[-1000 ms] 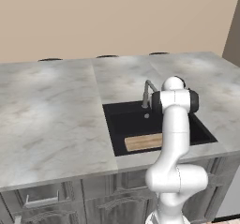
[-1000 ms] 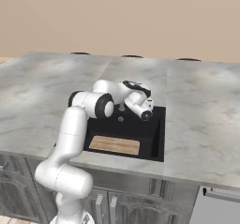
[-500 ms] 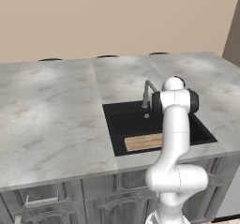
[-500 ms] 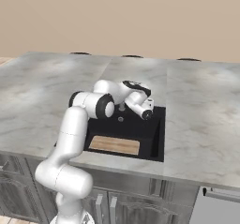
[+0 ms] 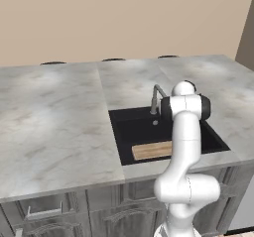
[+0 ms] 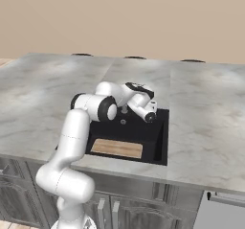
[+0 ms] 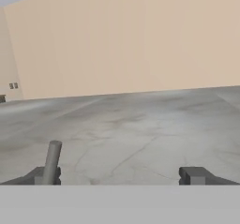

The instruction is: Turn on the sink faucet with hot water and rinse the cutting board for ten seconds, then turn off the faucet. Push the cutting board to reach the water if necessary.

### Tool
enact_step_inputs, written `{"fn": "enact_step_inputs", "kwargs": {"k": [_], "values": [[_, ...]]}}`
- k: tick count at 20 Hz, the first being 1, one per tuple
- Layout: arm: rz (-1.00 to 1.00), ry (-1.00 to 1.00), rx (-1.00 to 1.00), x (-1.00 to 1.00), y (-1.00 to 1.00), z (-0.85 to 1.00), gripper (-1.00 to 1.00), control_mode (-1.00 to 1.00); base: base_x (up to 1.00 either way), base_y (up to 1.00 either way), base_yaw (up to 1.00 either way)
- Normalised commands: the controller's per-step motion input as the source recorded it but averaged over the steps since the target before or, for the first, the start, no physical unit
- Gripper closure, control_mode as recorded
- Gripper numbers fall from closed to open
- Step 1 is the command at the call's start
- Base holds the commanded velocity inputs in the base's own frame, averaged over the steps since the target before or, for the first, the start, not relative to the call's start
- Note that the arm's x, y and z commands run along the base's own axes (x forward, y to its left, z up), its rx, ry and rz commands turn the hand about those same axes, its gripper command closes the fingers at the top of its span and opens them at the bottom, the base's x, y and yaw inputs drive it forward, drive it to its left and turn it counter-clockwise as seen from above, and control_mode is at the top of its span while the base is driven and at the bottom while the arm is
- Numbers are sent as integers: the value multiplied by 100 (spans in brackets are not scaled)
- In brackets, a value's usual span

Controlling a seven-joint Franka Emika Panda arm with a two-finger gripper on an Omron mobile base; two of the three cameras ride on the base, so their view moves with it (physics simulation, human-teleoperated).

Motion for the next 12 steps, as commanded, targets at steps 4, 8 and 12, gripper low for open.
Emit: {"fn": "enact_step_inputs", "kwargs": {"k": [4, 8, 12], "values": [[0, 0, 0, -13, -21, 0, -100, -100, 0, 0, 0], [0, 0, 0, -22, -37, 0, -100, -100, 0, 0, 0], [0, 0, 0, -28, -33, 0, -100, -100, 0, 0, 0]]}}
